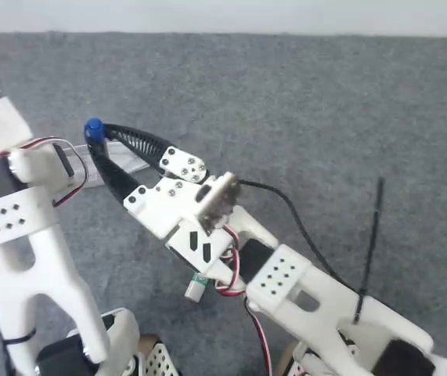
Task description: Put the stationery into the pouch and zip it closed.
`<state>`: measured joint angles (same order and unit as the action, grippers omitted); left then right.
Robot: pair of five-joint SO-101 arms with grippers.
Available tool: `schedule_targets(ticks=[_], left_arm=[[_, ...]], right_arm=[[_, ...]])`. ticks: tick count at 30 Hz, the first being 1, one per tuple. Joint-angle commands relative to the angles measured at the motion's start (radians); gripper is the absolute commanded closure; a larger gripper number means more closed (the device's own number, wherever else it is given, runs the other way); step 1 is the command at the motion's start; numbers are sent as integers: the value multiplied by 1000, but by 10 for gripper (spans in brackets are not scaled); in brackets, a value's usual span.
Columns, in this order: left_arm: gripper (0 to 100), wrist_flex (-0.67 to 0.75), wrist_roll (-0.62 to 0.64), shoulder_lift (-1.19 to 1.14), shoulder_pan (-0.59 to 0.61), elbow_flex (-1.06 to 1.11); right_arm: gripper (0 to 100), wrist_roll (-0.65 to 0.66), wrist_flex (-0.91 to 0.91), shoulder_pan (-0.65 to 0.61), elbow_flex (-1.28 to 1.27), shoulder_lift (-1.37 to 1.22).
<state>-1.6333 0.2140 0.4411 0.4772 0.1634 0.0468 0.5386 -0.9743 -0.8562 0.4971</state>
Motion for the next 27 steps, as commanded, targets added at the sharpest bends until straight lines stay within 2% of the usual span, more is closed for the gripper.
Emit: schedule_targets(ticks=[1,12,18,27], left_arm=[[988,17,9,5,-3,-1],[988,25,8,5,-2,18],[988,25,8,5,-2,19],[988,25,8,5,-2,19]], right_arm=[[992,11,65,-12,2,-47],[984,11,61,-13,2,-150],[831,11,-10,-13,3,-150],[821,11,-107,-36,-3,-82]])
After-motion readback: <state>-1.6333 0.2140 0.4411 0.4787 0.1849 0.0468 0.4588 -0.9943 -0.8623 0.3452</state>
